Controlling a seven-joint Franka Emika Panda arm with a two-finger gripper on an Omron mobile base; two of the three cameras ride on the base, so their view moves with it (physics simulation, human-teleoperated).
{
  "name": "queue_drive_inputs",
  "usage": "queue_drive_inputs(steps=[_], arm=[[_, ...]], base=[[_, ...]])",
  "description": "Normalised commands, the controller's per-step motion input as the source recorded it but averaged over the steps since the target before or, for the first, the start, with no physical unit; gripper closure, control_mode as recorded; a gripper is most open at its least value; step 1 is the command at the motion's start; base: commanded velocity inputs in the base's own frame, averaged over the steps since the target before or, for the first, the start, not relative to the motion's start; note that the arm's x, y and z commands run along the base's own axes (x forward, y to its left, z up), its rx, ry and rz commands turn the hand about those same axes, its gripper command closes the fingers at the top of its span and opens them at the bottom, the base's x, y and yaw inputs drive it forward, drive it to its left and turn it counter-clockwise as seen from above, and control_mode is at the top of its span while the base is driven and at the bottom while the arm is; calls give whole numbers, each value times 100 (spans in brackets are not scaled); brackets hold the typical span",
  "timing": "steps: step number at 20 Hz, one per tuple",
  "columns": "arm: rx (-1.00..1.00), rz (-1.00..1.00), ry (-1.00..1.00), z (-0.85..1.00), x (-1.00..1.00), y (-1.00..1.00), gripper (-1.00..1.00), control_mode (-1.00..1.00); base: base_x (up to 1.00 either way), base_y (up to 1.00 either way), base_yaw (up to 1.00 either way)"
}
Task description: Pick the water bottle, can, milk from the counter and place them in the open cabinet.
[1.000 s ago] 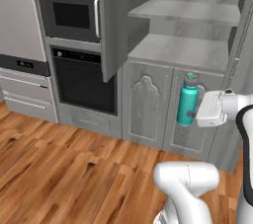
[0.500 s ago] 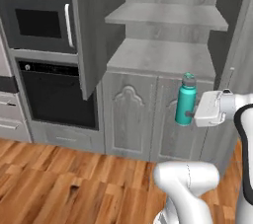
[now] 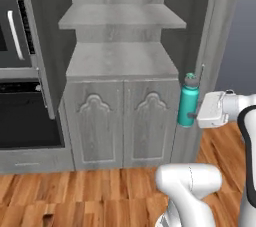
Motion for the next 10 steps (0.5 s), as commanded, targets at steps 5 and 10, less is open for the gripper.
queue_drive_inputs(steps=[5,10], arm=[[0,0,0,0,0,0,100,100],[0,0,0,0,0,0,100,100]], base=[[45,64,-25],[54,43,-21]])
